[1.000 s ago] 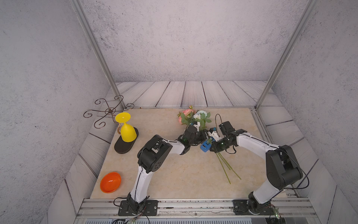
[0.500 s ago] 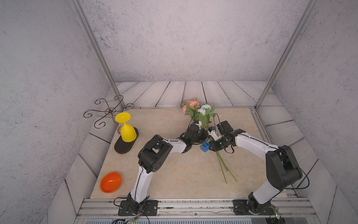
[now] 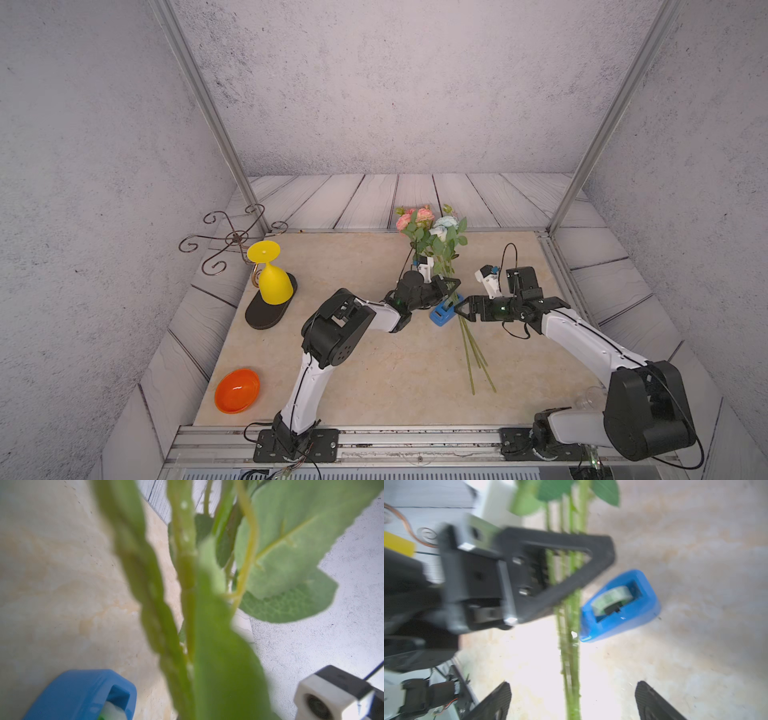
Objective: Wrap bouquets with tape
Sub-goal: Wrap the tape around the bouquet.
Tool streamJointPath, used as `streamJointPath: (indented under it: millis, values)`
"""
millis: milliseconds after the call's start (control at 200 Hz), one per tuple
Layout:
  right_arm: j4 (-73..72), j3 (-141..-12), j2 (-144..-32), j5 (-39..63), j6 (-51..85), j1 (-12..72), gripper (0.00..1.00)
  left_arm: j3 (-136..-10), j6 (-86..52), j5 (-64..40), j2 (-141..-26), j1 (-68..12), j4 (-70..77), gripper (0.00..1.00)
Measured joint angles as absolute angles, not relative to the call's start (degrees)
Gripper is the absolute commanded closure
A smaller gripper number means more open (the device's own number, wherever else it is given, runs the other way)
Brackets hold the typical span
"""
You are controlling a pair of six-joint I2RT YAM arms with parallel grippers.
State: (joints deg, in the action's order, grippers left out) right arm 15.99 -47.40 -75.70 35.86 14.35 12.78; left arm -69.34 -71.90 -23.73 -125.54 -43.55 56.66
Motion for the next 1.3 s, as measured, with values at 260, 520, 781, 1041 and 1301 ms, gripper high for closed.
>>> streamJointPath:
  millis: [260, 520, 781, 1041, 1301]
  values:
    - [6.04, -44.38, -82.41, 49.25, 17.15, 10.22, 0.18, -67.99, -70.72, -24.25, -126.52, -43.51, 63.51, 1.00]
    - [4.10, -49.50, -93.84, 55.13, 17.98, 9.56, 0.44, -67.24, -69.73, -24.29, -126.72, -43.53, 66.26, 1.00]
    - [7.86, -54.02, -96.18, 57.36, 14.06, 9.69, 0.78, -66.22, -69.43, -23.59, -126.72, -43.53, 67.13, 1.00]
    - [12.03, -53.98, -96.18, 56.58, 11.81, 9.80, 0.77, -65.30, -69.34, -23.14, -126.72, -43.57, 67.07, 1.00]
    - [13.69, -52.38, -96.18, 55.59, 12.80, 9.85, 0.53, -65.28, -69.32, -22.06, -126.69, -43.33, 67.37, 1.00]
